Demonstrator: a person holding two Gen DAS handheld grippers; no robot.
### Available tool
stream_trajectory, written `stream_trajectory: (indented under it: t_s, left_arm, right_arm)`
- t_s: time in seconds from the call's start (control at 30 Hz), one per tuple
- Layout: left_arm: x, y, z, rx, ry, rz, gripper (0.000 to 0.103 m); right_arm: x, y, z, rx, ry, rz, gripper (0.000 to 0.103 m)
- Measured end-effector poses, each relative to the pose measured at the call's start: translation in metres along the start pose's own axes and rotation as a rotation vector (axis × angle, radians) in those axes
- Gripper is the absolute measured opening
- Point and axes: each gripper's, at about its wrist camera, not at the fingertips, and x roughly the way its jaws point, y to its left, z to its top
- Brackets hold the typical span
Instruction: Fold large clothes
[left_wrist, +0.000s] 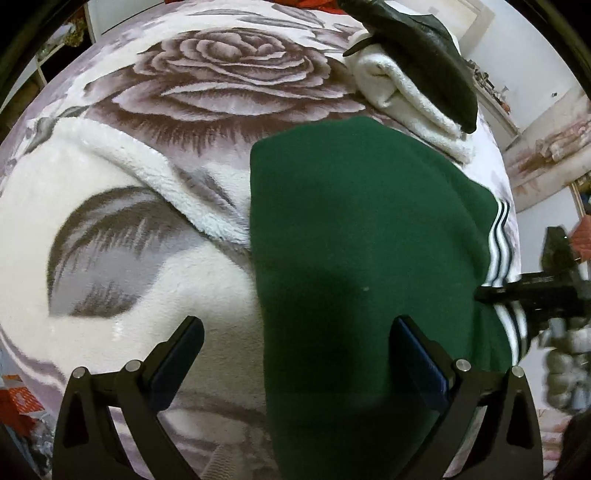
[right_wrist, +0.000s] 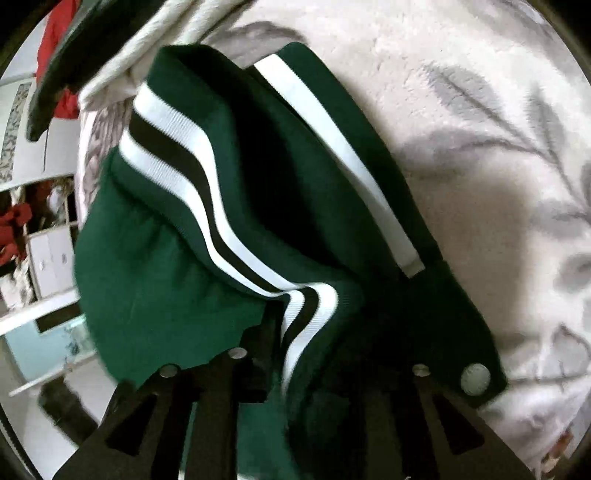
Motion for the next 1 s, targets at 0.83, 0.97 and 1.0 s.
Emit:
stream_trajectory:
  t_s: [0.83,0.97,1.0]
  left_arm:
    - [0.008,0.032,0.063,0.018,-0.047,0.126,0.103]
    - [-0.008,0.045,0.042,-0.063,-0.040,0.120,0.103]
    - [-0.012,0.048,0.035,-0.081,-0.034,0.118,0.103]
  right_arm:
    - [-0.081,0.054,-0.022,-0.158,-0.116,-0.126,0.056]
    - [-0.022,-0.017,-0.039,-0.011,0.020,-0.250,0.069]
    - [-0.024,-0.027,-0.038,0.061,0.024,-0.188,0.069]
